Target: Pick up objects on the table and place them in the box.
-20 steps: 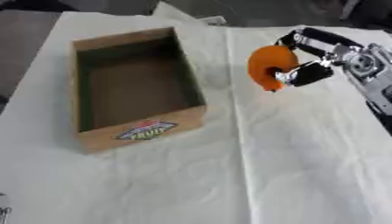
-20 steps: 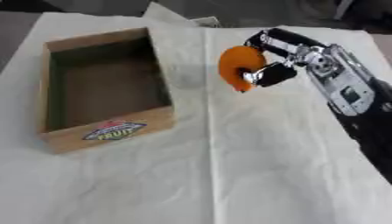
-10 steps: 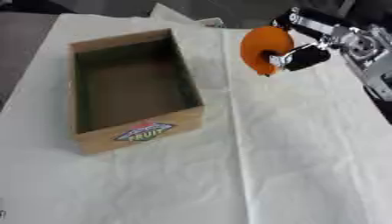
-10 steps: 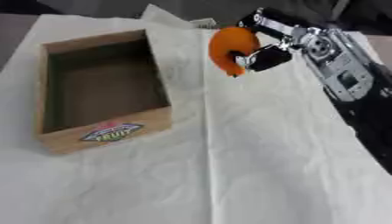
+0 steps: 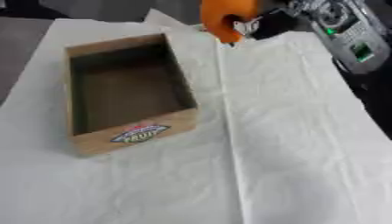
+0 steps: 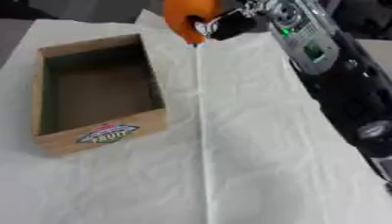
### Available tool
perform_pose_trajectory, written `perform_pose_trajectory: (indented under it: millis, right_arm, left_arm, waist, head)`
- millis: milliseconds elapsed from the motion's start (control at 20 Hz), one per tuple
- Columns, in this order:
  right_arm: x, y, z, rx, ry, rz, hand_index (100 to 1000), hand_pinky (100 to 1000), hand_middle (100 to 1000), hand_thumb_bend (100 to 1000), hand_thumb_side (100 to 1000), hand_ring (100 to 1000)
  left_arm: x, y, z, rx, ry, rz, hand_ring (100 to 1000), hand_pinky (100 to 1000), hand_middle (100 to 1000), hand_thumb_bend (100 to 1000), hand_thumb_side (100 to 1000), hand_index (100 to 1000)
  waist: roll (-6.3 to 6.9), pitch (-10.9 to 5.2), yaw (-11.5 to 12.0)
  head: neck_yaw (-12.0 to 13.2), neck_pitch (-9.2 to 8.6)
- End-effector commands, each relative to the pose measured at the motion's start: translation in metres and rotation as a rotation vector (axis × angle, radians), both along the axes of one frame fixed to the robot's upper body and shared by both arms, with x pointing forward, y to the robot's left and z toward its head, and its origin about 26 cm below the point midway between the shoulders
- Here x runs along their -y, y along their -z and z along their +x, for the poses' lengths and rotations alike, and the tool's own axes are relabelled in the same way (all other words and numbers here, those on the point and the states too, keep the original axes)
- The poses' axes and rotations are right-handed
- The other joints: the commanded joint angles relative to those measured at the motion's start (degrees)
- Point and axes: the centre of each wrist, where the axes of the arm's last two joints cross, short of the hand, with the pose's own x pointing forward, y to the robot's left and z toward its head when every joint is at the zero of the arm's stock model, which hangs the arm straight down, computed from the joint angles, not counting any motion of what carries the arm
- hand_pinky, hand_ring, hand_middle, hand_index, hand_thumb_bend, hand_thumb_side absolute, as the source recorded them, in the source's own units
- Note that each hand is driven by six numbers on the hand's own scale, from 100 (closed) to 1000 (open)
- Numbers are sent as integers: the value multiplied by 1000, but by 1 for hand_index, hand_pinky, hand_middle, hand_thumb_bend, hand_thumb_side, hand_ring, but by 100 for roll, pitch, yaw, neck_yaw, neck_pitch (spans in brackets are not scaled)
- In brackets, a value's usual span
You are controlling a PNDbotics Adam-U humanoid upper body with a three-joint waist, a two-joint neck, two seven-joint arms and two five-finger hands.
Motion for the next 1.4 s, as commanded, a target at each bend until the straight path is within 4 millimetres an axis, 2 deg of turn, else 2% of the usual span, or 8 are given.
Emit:
perform_pose_trajectory:
  millis: [50,200,600,750,1000,1400]
  right_arm:
    - [-19,-17,3,61,-10,11,642,800,372,100,216,757]
    - [-37,-20,12,73,-16,24,641,800,372,100,215,757]
    - [-73,-7,28,107,17,122,621,787,358,100,219,750]
    - [-88,6,31,118,25,135,619,784,361,100,216,748]
    - [-109,42,41,83,57,143,623,788,357,100,211,751]
    - [-120,82,52,29,106,45,627,804,371,100,204,770]
  left_arm:
    - [-2,-9,-1,37,5,19,514,412,634,100,952,700]
    - [-2,-11,-1,47,9,17,515,413,634,100,950,701]
    - [5,-17,1,70,43,0,516,414,634,100,947,701]
    - [7,-18,1,71,56,-1,517,414,634,100,947,701]
    - [10,-20,2,80,75,-3,516,414,634,100,946,702]
    - [14,-23,3,98,98,-12,515,414,633,100,946,701]
  waist:
    - [19,-104,2]
    - [12,-89,10]
    - [27,-30,94]
    - [29,-17,114]
    - [25,13,235]
    - [25,66,440]
  head:
    - [-60,-4]
    - [-100,-21]
    - [-274,-80]
    - [-331,-84]
    - [-485,-98]
    - [-628,-131]
